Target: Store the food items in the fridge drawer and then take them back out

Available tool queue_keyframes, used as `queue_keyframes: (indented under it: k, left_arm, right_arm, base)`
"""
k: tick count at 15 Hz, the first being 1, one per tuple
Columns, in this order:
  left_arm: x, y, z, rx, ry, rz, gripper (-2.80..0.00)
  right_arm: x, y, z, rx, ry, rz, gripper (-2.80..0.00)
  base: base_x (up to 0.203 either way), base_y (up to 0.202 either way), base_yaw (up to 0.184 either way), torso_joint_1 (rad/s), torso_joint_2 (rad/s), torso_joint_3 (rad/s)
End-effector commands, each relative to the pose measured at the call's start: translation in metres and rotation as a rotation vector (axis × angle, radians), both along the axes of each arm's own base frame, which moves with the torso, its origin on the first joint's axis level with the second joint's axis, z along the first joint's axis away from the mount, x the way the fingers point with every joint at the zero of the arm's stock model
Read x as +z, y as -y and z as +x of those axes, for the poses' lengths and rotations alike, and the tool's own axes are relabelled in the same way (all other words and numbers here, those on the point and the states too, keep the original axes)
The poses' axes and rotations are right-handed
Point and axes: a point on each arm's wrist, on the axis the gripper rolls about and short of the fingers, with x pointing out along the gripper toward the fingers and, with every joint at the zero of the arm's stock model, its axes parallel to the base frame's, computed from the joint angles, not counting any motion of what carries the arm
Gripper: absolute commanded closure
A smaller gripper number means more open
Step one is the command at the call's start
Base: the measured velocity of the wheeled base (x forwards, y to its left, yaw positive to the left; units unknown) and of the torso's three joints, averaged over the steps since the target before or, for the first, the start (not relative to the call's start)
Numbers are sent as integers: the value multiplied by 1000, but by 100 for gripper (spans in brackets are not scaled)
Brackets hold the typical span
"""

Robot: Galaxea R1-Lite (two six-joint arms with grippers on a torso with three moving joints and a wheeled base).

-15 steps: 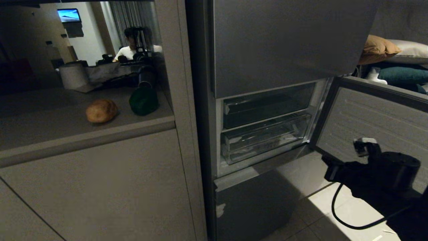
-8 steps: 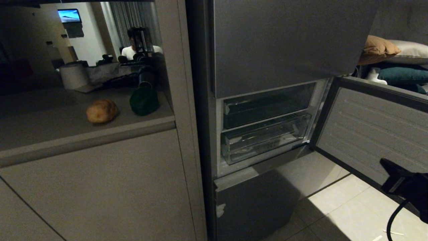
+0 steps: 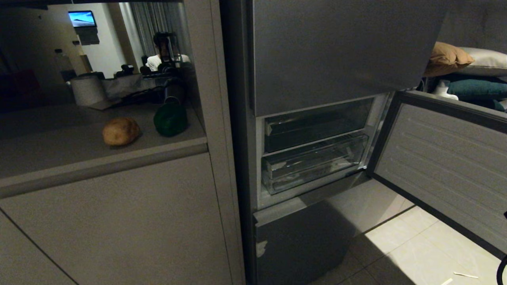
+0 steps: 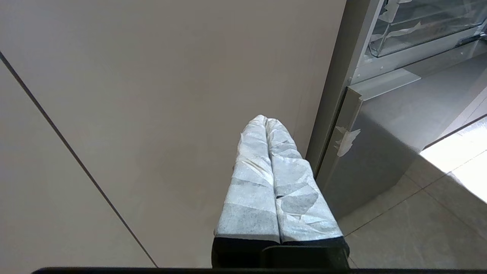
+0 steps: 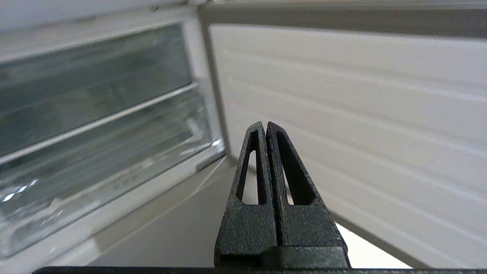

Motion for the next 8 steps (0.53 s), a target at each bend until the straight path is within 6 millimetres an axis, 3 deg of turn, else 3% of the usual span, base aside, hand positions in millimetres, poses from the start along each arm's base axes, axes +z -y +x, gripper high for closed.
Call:
queue_keyframes:
  k: [1,5,8]
  left_arm:
    - [0,0,0,0,0,-1,0]
    - [0,0,0,0,0,-1,0]
    - [0,0,0,0,0,-1,0]
  right_arm:
    - [-2,2,-10,-56,8,2,0]
    - [6,24,-11,-230,42,-3,0]
    - [22,60,-23,-447,89,-38,0]
  base:
    - [0,0,0,0,0,0]
    - [0,0,0,0,0,0]
    - [0,0,0,0,0,0]
